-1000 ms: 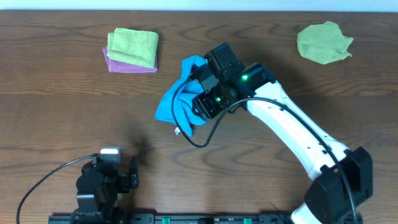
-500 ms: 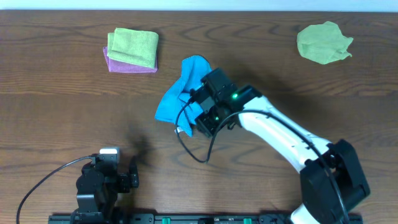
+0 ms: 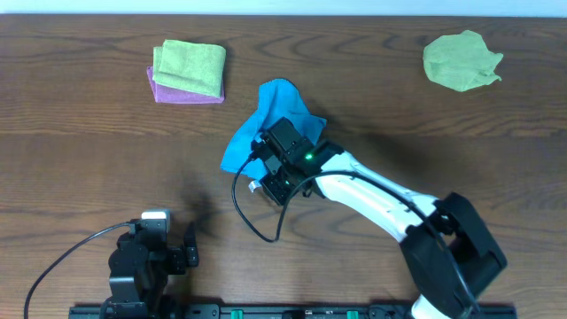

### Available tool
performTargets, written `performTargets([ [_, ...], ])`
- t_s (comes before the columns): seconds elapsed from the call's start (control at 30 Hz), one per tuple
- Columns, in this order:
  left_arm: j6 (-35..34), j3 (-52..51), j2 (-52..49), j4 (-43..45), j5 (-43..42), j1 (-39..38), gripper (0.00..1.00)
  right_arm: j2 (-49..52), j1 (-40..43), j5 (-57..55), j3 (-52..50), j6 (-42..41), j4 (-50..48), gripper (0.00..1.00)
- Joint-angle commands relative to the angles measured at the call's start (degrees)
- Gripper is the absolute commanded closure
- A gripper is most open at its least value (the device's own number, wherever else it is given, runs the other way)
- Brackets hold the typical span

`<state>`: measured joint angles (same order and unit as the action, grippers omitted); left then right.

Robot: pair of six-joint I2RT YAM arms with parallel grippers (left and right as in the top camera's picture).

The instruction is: Fold the cloth

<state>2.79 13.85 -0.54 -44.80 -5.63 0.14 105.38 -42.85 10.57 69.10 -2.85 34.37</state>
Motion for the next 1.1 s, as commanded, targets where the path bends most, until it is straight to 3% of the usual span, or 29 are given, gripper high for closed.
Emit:
performTargets([
  [0.0, -0.7, -0.3, 0.3, 0.0, -0.4, -0.2, 0.05, 1.1, -0.4, -0.7, -0.4, -2.5, -1.3, 0.59],
  [0.47, -0.7, -0.3, 0.3, 0.0, -0.4, -0.2, 0.05, 4.2, -0.5, -0.7, -0.4, -5.3, -5.5, 0.69],
  [0.73, -1.5, -0.3, 0.3, 0.2, -3.0, -0.2, 0.05, 4.4, -0.5, -1.9, -0.4, -6.6, -8.7, 0.99],
  [0.9, -11.9, -0.2, 0.3, 3.3, -7.0, -0.2, 0.05, 3.3, -0.5, -7.2, 0.8, -6.6, -3.6, 0.99],
  [1.07, -13.4, 2.3, -0.4, 5.0, -9.9, -0.2, 0.05, -0.1, -0.5, -14.2, 3.2, -6.5, 4.0, 0.99],
])
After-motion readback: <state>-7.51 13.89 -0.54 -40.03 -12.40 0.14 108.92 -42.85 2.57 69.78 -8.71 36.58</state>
